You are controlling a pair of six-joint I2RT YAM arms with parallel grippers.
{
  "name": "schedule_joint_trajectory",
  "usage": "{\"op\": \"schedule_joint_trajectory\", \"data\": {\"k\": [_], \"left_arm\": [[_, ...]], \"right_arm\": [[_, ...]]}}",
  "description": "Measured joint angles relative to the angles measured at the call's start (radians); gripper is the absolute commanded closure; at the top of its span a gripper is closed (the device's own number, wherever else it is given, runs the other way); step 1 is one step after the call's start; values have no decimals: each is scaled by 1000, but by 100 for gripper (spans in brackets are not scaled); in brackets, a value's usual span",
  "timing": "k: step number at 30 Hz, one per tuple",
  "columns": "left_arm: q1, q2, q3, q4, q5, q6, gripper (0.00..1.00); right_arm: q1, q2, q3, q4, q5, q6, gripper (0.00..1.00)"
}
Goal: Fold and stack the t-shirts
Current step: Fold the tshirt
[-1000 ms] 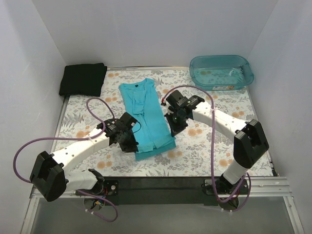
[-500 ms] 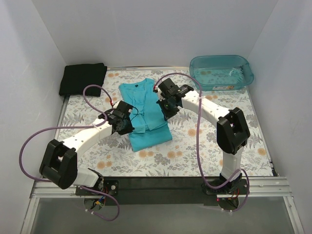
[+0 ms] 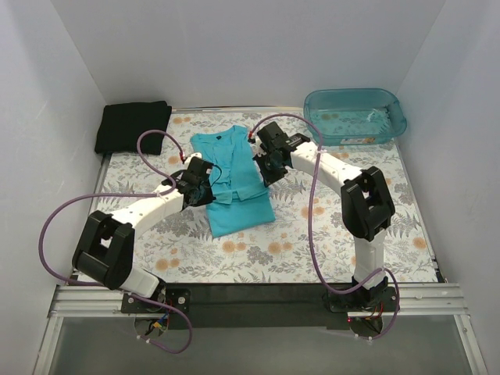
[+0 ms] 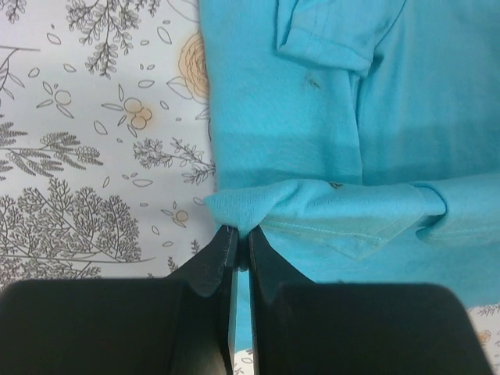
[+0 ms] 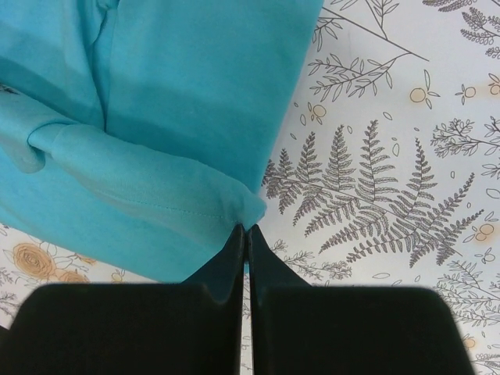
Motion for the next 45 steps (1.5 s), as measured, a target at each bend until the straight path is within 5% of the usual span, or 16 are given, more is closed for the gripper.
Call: {"op": "schedule_joint_trajectory", "data": {"k": [15, 20, 23, 26, 31, 37, 45], "left_arm": [[19, 99, 0, 74, -1, 20, 86], [22, 126, 0, 73, -5, 30, 58], [25, 125, 0, 56, -8, 26, 41], [26, 105, 2, 33, -8, 14, 36], [9, -17, 9, -22, -6, -31, 38], [-145, -179, -6, -35, -4, -153, 60], [-247, -70, -100, 18, 18, -248, 75]], "right_arm": [[-14, 50, -10, 74, -1, -1, 96], [-16, 71, -10, 88, 8, 6, 74], [-20, 78, -10, 87, 13, 10, 69], [-21, 73, -13, 91, 15, 21, 67], [-16, 0, -86, 118, 21, 35, 67], [37, -142, -227, 217, -3, 73, 70], [92, -119, -319, 351, -55, 119, 78]]}}
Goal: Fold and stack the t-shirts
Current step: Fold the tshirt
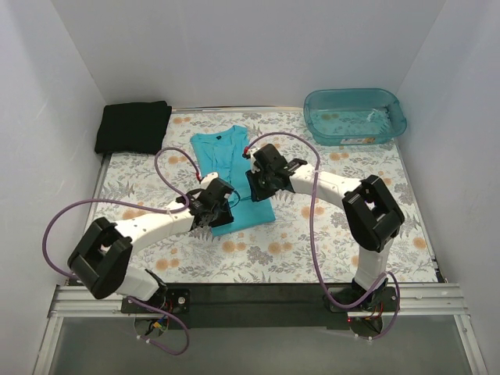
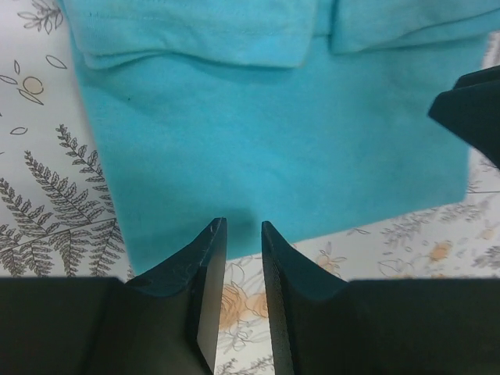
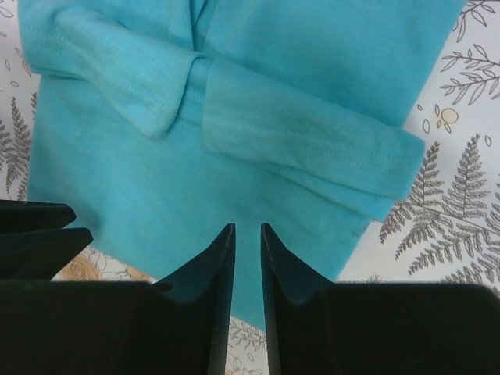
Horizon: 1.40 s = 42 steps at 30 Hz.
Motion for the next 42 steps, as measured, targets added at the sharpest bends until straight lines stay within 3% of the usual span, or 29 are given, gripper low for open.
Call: {"op": "schedule_joint_trajectory", "data": {"k": [8, 21, 33, 38, 42], "left_arm": [[-3, 89, -42, 50, 26, -38, 76], [-3, 75, -81, 117, 42, -51, 77], [-3, 49, -119, 159, 53, -65, 77], [-3, 41, -128, 167, 56, -69, 76], [-3, 29, -135, 163, 55, -83, 75]], "right_arm": [[-2, 85, -2, 88, -18, 13, 80], [-2, 143, 37, 105, -2, 12, 80], [-10, 275, 256, 108, 71, -32, 75], [-51, 346, 419, 112, 88, -50, 73], [-97, 328, 438, 114, 88, -54, 72]]}}
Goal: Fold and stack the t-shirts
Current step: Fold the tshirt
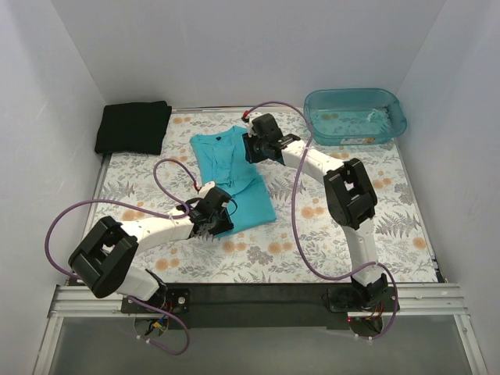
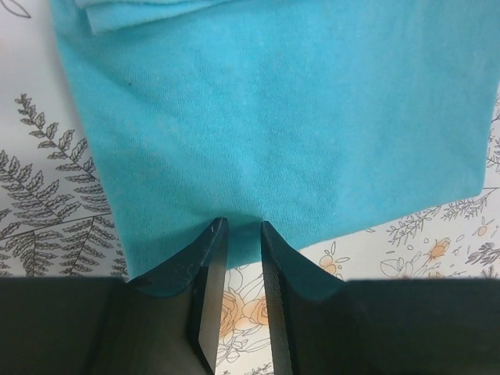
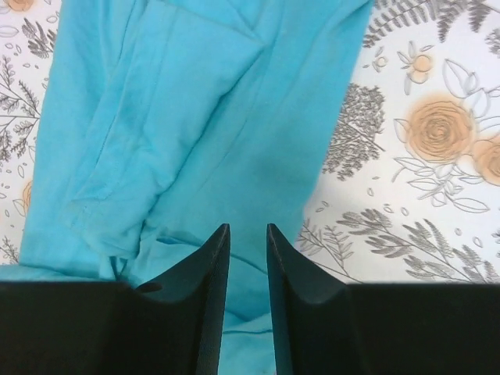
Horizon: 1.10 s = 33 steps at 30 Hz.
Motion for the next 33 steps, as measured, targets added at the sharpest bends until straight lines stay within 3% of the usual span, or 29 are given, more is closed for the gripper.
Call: {"op": "schedule_joint_trajectory", "data": {"k": [10, 15, 26, 33], "left_arm": [[0, -10, -1, -24, 0, -10, 75], [0, -10, -1, -25, 2, -10, 75], [0, -10, -1, -26, 6, -8, 75], [0, -10, -1, -26, 18, -6, 75]], "right_arm": [[7, -260, -345, 27, -109, -8, 72], [42, -278, -438, 47, -157, 10, 73], [50, -187, -430, 94, -185, 36, 74], [47, -108, -325, 100, -170, 37, 74]]}}
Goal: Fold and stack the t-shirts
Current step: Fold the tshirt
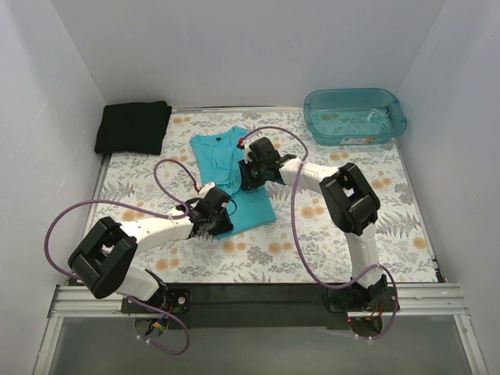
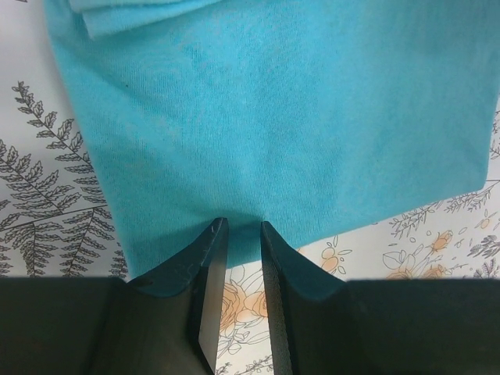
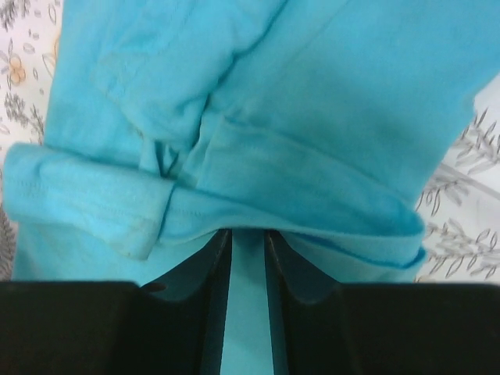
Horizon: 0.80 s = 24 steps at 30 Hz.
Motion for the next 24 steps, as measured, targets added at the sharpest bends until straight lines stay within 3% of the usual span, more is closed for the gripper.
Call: {"op": "schedule_joint_trajectory", "data": {"k": [8, 15, 18, 24], "left_arm": [[0, -2, -3, 4, 14, 5, 74], [-1, -43, -18, -29, 21, 3, 62], [-1, -71, -6, -76, 6, 5, 55], [40, -99, 88, -113, -37, 36, 55]], "right_arm": [[-45, 113, 168, -3, 12, 0, 73], [-103, 117, 208, -23, 11, 0, 73], [-108, 60, 163, -30, 2, 0, 73], [-105, -186, -14, -35, -27, 0, 73]]}}
